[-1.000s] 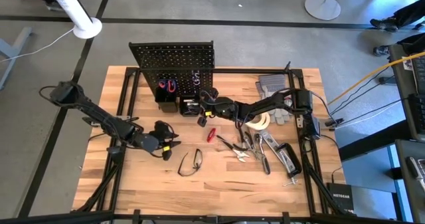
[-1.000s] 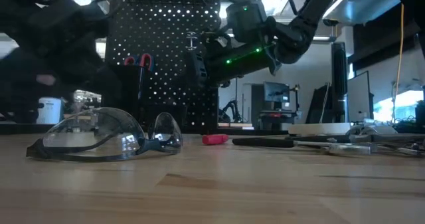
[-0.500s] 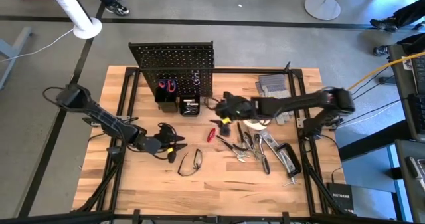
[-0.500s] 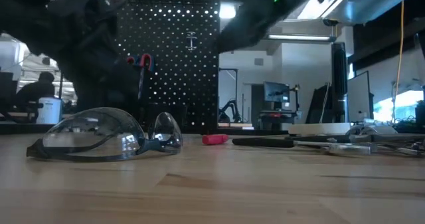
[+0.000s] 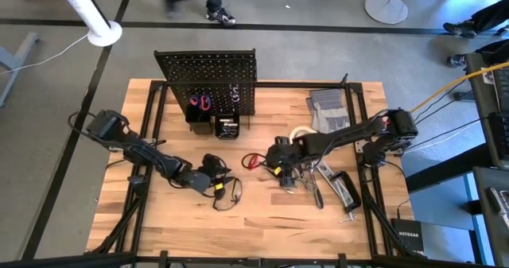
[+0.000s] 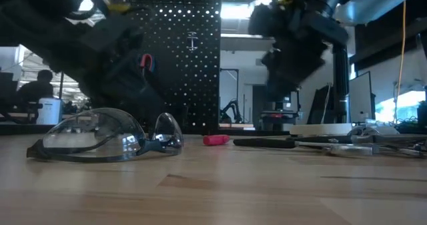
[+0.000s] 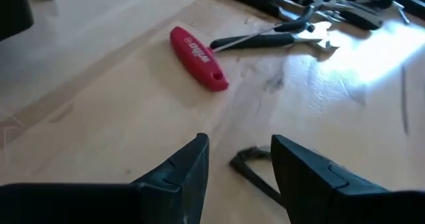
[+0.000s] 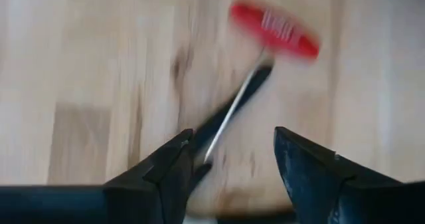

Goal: Hang tools onto peg board
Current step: Put the pliers into the left pegboard organizer bin

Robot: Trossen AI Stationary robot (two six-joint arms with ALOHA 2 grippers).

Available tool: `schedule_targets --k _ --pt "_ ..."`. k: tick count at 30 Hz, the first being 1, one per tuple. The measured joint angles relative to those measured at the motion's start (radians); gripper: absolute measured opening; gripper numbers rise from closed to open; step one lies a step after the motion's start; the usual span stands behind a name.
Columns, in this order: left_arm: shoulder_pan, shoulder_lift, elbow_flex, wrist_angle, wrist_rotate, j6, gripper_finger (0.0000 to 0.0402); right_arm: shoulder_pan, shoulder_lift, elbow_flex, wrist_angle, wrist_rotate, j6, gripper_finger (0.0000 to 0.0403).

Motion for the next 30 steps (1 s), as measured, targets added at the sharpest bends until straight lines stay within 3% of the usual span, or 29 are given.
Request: schedule_targets --k 7,14,23,30 --pt "0.042 0.035 0.004 0.001 0.007 -0.002 0.015 0.027 -0.044 -0.058 -0.172 -0.059 0.049 0.0172" --pt "0.055 0.038 0.004 0.009 0.007 0.013 0.015 0.092 -0.077 -0.139 -0.08 -0.127 0.148 0.0168" --pt "0.07 0.038 0.004 0.001 0.007 0.105 0.015 0.164 -0.073 -0.142 -0.124 -0.01 0.321 0.0168" --pt "0.047 0.038 0.004 0.002 0.054 0.058 0.015 0.161 -0.007 -0.142 -0.129 0.026 0.323 0.0168"
